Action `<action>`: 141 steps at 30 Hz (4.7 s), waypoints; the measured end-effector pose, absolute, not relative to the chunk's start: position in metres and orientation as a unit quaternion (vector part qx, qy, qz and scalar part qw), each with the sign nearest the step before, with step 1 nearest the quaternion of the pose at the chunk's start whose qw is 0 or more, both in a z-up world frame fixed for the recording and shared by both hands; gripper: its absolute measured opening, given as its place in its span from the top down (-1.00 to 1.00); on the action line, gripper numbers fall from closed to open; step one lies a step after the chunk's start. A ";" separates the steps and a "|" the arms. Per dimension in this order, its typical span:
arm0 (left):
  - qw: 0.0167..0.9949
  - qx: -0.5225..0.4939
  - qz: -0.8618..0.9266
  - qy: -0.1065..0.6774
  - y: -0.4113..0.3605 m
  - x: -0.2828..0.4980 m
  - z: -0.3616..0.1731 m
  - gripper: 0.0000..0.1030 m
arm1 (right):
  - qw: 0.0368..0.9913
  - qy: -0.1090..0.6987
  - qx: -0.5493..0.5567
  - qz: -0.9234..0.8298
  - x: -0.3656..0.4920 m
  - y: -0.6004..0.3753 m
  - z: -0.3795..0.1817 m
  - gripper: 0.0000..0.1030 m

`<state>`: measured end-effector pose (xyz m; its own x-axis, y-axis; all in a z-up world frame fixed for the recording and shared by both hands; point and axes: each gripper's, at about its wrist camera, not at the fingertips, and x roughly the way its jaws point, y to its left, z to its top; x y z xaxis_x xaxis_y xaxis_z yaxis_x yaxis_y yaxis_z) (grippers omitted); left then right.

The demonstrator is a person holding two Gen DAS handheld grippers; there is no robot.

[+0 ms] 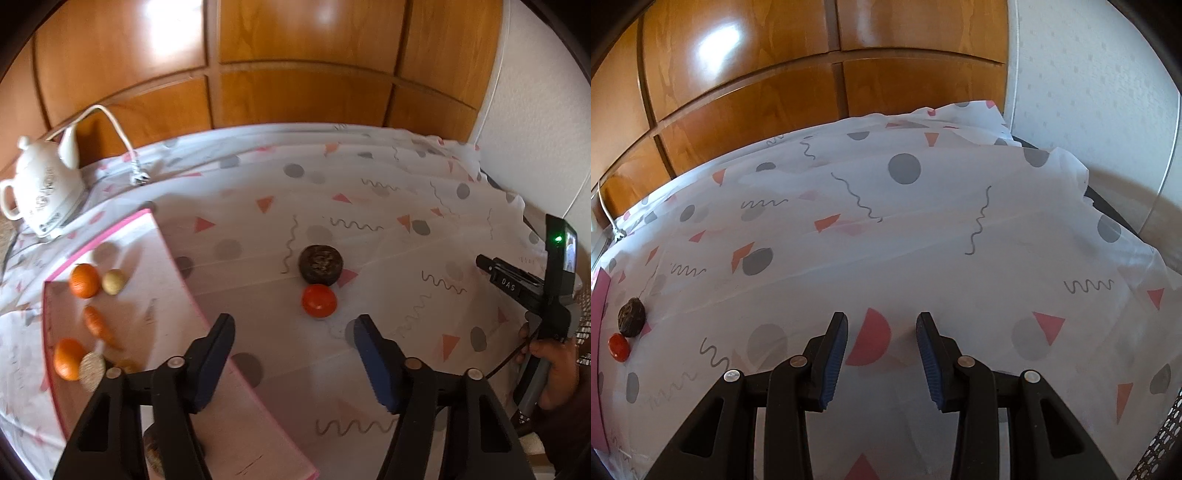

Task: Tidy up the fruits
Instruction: 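Grasp the red tomato with the left tool and lift, then carry the tomato into the pink tray and open the left tool, then move the right tool toward the dark spiky cake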

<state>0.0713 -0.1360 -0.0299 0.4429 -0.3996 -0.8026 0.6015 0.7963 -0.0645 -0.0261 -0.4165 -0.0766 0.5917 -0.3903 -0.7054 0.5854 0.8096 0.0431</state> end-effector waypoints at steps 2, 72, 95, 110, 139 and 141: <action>0.838 0.119 -0.299 0.441 -0.143 0.075 -0.035 -0.20 | 0.880 0.356 0.141 -0.282 -0.028 -0.420 -0.077 0.24; 0.894 -0.035 -0.116 0.431 0.014 0.048 -0.033 0.40 | 0.875 0.365 0.121 -0.293 -0.024 -0.416 -0.080 -0.02; 0.883 -0.070 -0.072 0.459 0.058 0.051 -0.065 0.39 | 0.871 0.375 0.101 -0.301 -0.021 -0.413 -0.078 -0.02; 0.889 -0.063 -0.073 0.448 0.055 0.053 -0.064 0.19 | 0.870 0.379 0.092 -0.301 -0.019 -0.412 -0.077 -0.02; 0.896 -0.119 -0.007 0.427 0.102 0.031 -0.052 -0.21 | 0.910 0.415 0.008 0.003 0.074 -0.244 -0.054 -0.07; 0.896 -0.118 -0.006 0.428 0.103 0.030 -0.053 -0.21 | 0.908 0.420 -0.001 0.011 0.084 -0.236 -0.057 -0.13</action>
